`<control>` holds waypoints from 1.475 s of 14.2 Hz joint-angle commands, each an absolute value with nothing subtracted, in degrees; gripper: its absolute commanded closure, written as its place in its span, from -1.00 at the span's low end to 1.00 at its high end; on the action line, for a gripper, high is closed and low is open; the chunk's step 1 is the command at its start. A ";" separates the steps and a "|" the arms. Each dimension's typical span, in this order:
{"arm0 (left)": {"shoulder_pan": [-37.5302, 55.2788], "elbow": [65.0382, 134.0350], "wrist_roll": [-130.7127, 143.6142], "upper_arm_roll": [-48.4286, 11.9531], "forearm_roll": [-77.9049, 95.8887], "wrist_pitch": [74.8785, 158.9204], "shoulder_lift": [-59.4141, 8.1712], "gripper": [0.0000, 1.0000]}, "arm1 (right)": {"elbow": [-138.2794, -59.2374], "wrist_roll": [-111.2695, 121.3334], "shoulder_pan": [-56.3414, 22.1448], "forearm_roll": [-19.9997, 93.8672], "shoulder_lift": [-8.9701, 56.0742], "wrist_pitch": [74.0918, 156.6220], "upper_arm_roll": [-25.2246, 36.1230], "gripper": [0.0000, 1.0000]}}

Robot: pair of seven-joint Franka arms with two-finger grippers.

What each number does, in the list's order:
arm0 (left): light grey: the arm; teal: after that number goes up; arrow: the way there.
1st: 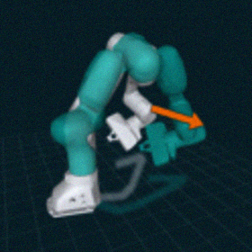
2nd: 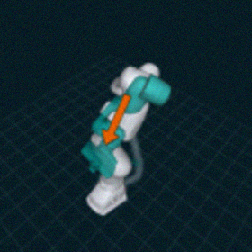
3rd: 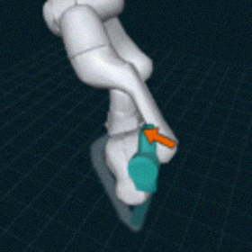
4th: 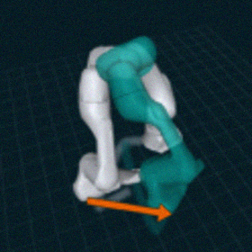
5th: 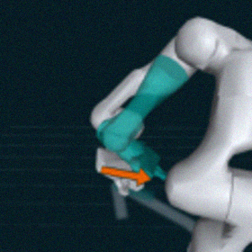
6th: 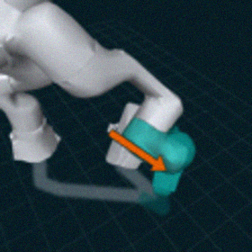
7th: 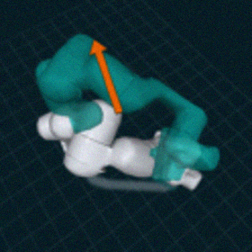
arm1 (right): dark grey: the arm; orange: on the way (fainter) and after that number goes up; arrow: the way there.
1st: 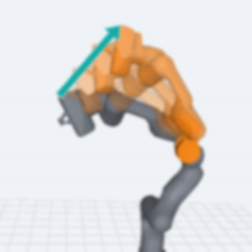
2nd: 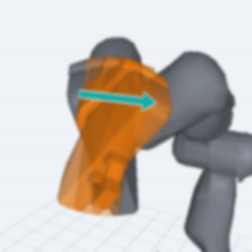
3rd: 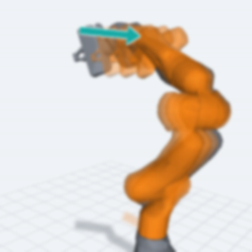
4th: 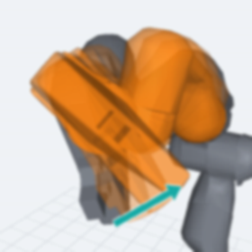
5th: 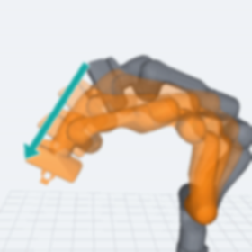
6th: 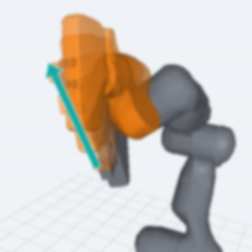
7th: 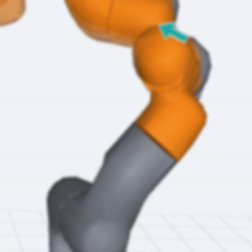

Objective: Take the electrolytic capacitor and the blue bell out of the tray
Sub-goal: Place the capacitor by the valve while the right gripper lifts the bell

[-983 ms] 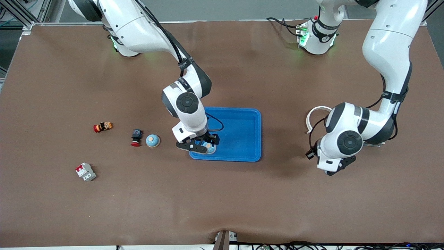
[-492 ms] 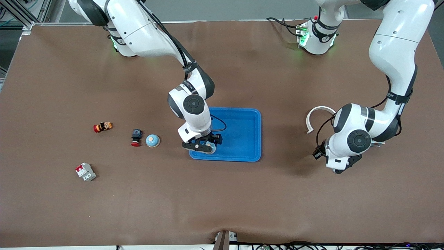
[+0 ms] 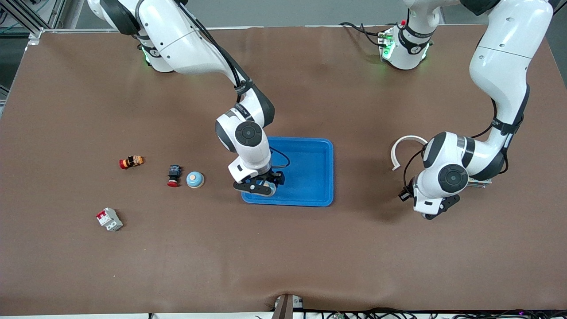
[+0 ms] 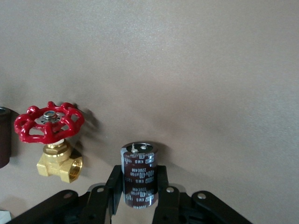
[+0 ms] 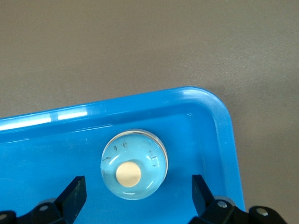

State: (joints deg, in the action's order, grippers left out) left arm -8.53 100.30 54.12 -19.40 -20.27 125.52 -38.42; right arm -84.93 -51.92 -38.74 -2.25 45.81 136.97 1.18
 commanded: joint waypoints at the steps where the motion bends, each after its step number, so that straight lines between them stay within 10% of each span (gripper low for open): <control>1: -8.96 101.16 54.93 -19.60 -21.71 126.47 -38.32 0.83 | -81.74 -53.70 -39.20 -3.78 48.60 137.20 1.49 -1.00; 7: -8.26 100.20 54.58 -19.78 -21.71 126.04 -37.44 -1.00 | -81.56 -53.53 -39.20 -3.96 50.09 139.47 1.58 -1.00; 13: -8.09 95.55 54.14 -21.79 -21.71 119.11 -34.54 -1.00 | -81.39 -53.53 -39.20 -4.04 50.54 139.66 1.67 -1.00; 17: -8.78 93.16 50.20 -23.64 -20.93 115.67 -31.65 -1.00 | -81.30 -53.35 -39.11 -3.96 50.10 138.96 1.58 -0.34; 21: -9.49 93.08 45.81 -23.55 -21.27 115.49 -29.71 -1.00 | -81.30 -53.00 -38.94 -3.87 49.31 138.52 1.58 -0.13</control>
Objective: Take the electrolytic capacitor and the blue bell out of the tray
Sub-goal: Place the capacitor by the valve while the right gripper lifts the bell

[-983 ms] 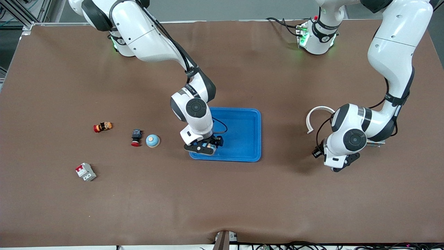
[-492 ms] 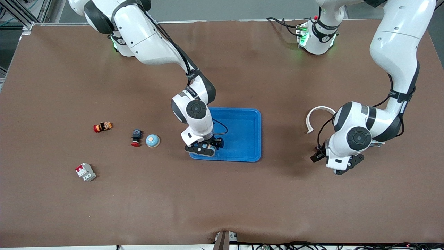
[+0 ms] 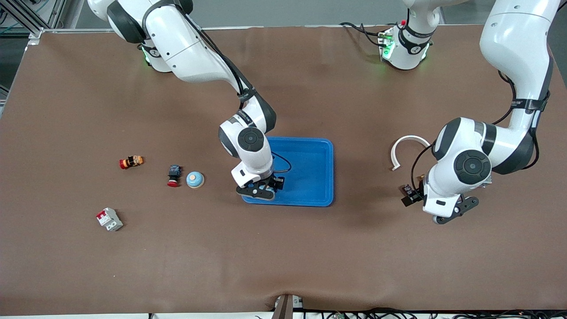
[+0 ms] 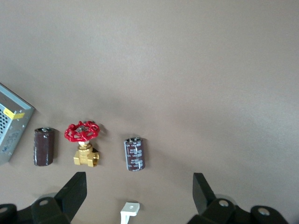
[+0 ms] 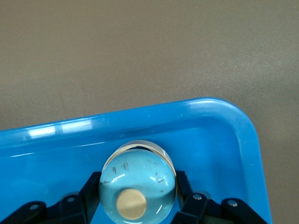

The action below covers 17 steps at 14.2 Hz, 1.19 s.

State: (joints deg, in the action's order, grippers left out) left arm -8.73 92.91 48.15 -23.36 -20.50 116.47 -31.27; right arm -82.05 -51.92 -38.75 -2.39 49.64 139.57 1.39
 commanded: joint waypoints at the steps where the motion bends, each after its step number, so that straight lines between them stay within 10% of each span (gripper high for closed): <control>1: -9.75 92.82 43.96 -23.55 -21.18 115.49 -29.10 -1.00 | -81.30 -52.91 -38.94 -3.87 48.87 138.52 1.58 -0.13; 17: -12.57 84.83 25.59 -23.73 -16.09 107.42 -23.82 -1.00 | -79.54 -26.75 -27.26 0.78 34.99 114.45 0.97 -0.12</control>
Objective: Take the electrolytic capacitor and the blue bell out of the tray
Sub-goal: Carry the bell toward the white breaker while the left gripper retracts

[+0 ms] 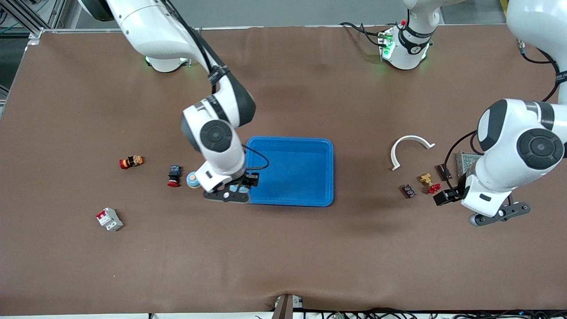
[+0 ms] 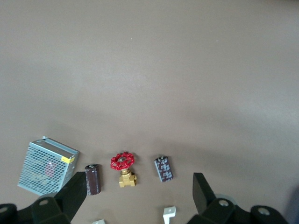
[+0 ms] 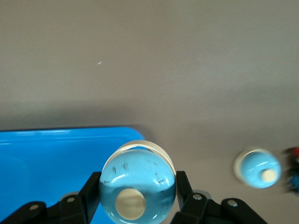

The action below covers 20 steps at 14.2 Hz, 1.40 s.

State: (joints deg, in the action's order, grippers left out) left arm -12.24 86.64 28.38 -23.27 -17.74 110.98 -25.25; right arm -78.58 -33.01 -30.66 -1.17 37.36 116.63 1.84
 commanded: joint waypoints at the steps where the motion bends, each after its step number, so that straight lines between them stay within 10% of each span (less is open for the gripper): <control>1: -12.66 83.94 24.36 -23.64 -15.39 106.18 -23.64 -1.00 | -79.11 -23.24 -25.68 1.49 34.55 113.04 0.97 -0.12; 11: -11.87 83.23 13.72 -21.81 -10.20 98.54 -13.63 -1.00 | -77.96 8.76 -10.91 3.07 34.89 111.00 1.05 -0.12; 20: 2.62 85.87 4.83 -1.86 -3.25 89.65 -3.61 -1.00 | -79.45 28.19 -5.37 6.41 38.67 118.20 1.14 -0.12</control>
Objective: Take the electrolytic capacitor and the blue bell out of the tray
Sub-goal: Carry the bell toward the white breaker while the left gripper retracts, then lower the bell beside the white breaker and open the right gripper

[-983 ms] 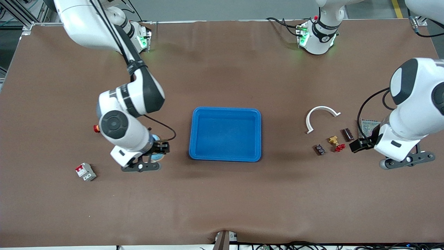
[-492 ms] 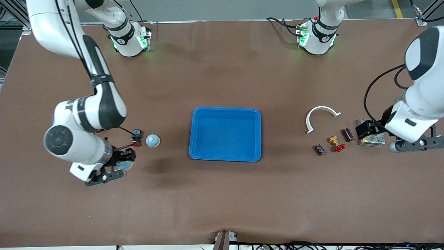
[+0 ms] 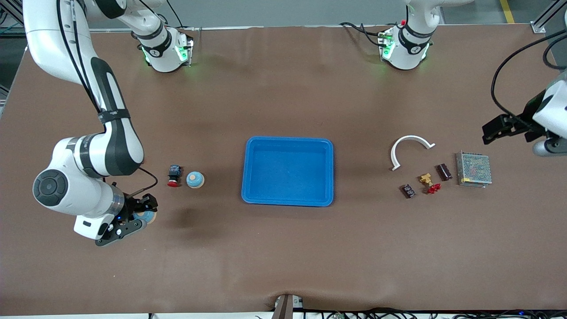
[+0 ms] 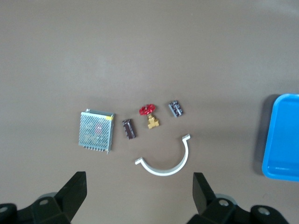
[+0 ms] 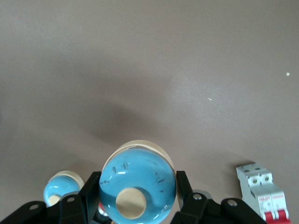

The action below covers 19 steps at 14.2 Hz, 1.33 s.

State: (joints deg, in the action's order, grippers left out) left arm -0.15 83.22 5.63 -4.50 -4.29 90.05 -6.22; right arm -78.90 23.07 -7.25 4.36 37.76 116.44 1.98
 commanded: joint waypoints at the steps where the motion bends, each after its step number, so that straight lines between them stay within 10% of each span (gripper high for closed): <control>1: 3.42 85.78 4.66 -0.54 -3.16 89.21 -3.43 -1.00 | -80.41 30.39 -5.19 6.76 39.02 120.04 1.14 -0.12; 19: 2.81 86.13 4.75 -0.97 -0.97 85.69 -2.29 -1.00 | -86.13 59.93 -0.53 12.74 45.35 134.03 1.05 -0.11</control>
State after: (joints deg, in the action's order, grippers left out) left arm 2.97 85.64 5.66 -1.23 -2.06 86.29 -3.16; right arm -86.28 56.09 -1.84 10.86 44.64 132.90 1.98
